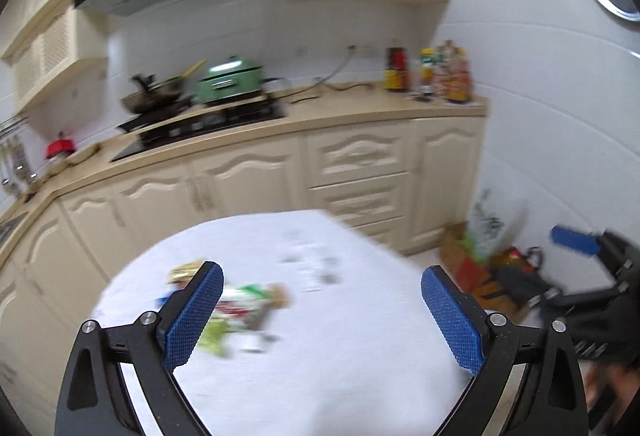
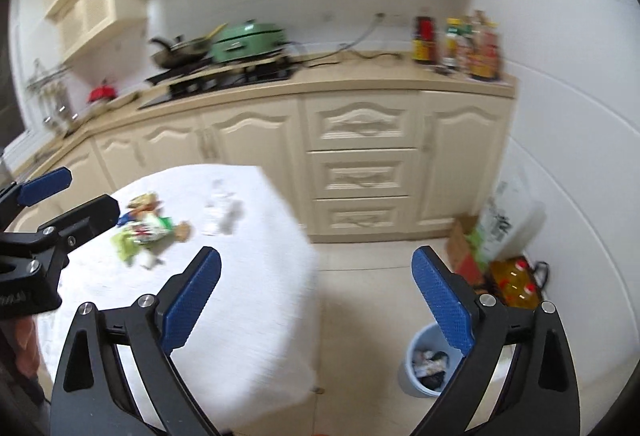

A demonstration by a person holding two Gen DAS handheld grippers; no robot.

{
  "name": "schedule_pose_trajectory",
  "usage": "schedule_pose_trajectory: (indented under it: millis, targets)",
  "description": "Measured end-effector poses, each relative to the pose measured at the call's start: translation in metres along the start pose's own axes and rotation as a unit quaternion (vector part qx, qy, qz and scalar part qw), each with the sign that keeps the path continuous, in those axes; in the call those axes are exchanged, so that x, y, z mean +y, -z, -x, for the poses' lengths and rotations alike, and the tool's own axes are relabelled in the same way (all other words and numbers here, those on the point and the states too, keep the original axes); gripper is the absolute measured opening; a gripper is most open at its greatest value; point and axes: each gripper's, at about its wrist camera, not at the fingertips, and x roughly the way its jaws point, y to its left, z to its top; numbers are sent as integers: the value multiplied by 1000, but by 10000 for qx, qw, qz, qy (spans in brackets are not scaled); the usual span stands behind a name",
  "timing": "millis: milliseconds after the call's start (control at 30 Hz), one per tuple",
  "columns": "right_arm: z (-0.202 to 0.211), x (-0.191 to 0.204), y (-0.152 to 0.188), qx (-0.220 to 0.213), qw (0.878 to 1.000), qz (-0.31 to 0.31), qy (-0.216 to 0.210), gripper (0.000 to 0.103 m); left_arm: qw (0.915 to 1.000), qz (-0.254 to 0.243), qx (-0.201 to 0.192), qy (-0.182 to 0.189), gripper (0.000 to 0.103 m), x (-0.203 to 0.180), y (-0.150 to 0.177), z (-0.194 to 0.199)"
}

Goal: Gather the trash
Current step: 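Move both open tools back toward the table, then grasp the green snack bag with the left gripper while the right grasps the clear bag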

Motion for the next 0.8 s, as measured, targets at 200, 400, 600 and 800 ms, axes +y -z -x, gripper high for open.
schedule_pose_trajectory:
  millis: [200,400,600,800]
  targets:
    - [-47,59,-16,208,9981,515,-276,98,9977,269,606,-111,98,81,28,-39]
    - [-124,88,-20,766,9938,712,-387,99,9902,173,1314,-437,96,116,50,-100]
    - [-185,95,-16,1113,9900,774,-382,99,9868,258,1588,-170,97,122,56,-148]
    - [-225,103,-17,1213,9869,1000,-365,99,9851,270,1696,-20,82,132,55,-184]
